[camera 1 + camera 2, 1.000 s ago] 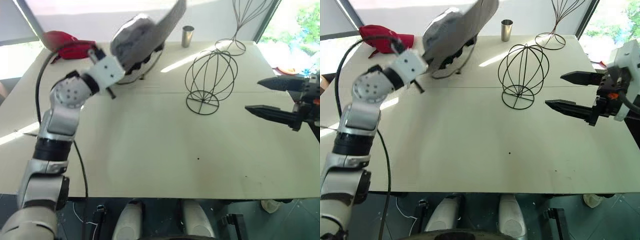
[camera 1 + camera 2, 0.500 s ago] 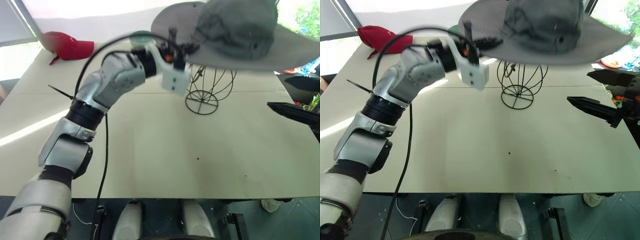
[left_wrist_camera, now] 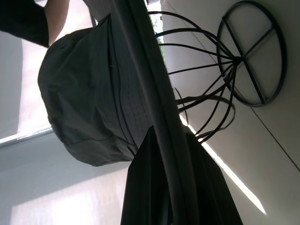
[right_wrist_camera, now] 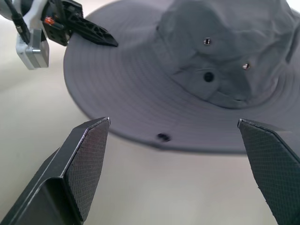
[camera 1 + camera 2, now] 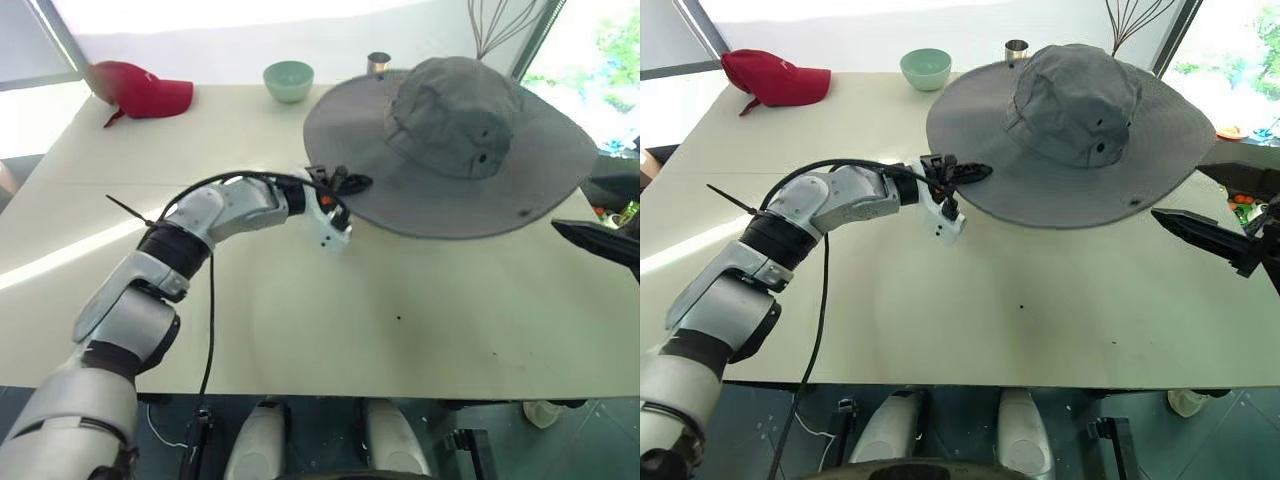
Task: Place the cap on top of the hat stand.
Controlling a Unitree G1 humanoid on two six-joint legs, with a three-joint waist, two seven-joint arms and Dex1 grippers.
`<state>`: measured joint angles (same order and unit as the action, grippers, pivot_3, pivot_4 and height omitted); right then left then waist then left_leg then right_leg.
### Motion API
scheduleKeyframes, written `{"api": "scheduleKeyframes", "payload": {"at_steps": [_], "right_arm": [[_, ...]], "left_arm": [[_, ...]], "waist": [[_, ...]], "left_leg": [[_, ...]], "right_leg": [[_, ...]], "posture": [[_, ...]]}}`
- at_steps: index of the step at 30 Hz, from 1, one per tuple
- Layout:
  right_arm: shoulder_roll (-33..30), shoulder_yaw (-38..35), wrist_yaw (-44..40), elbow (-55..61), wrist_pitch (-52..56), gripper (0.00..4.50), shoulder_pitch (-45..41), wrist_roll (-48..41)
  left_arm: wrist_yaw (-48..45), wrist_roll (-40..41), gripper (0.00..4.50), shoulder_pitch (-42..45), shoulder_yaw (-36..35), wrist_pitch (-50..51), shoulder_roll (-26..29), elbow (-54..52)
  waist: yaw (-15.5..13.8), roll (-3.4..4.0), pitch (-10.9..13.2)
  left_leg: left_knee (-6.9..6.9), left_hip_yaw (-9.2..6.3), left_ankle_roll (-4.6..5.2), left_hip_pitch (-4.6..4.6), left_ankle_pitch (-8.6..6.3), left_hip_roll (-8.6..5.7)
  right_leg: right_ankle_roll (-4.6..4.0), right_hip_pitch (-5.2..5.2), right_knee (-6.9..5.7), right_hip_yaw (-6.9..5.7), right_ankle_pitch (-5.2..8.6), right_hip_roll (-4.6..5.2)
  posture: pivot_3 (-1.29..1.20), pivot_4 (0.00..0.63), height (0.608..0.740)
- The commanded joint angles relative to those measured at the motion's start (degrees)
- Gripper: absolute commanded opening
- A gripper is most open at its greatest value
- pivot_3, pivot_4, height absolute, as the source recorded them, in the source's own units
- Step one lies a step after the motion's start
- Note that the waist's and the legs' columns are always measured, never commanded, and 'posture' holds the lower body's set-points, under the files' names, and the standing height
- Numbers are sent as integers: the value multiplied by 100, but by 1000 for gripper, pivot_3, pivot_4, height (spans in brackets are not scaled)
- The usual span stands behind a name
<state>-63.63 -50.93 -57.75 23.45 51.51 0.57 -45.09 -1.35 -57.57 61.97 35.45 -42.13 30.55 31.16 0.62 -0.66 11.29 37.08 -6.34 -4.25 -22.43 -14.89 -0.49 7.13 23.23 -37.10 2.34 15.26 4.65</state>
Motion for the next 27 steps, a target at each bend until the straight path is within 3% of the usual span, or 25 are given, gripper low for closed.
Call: {"api": "scheduleKeyframes", "payload": {"at_steps": [1, 16, 19, 26, 27], "right_arm": [[20, -188, -3, 59, -200, 4500, 43, 89], [64, -70, 22, -49, -380, 4500, 107, 154], [91, -76, 38, -34, -403, 4500, 138, 156], [161, -34, 102, -3, -435, 4500, 138, 151], [167, -32, 109, 0, -438, 4500, 140, 147]], "left_arm": [[81, -10, 26, -78, 41, -77, -12, 49], [-1063, 1410, 26, -226, -328, 35, -545, 380], [-1342, 1725, 928, -356, -405, 18, -544, 209], [-1636, 1956, 4457, -597, -597, -101, -289, -333], [-1607, 1943, 4457, -632, -635, -105, -230, -451]], "waist": [[2, 1, -1], [1, 1, -1], [0, 1, -1], [2, 1, -1], [6, 1, -1]], "left_leg": [[0, 0, 0, 1, 0, 0], [1, 0, 0, 0, 0, -2], [1, 0, 0, 0, 0, -2], [1, 0, 0, 0, 0, -2], [1, 0, 0, 0, 0, -2]], "right_leg": [[0, 0, 0, 0, 0, 0], [0, -1, -1, 0, 0, 2], [0, -1, -1, 0, 0, 2], [0, -1, -1, 0, 0, 2], [0, -1, -1, 0, 0, 2]], "posture": [[0, 150, 740], [0, 150, 740], [0, 150, 740], [0, 150, 740], [0, 150, 740]]}}
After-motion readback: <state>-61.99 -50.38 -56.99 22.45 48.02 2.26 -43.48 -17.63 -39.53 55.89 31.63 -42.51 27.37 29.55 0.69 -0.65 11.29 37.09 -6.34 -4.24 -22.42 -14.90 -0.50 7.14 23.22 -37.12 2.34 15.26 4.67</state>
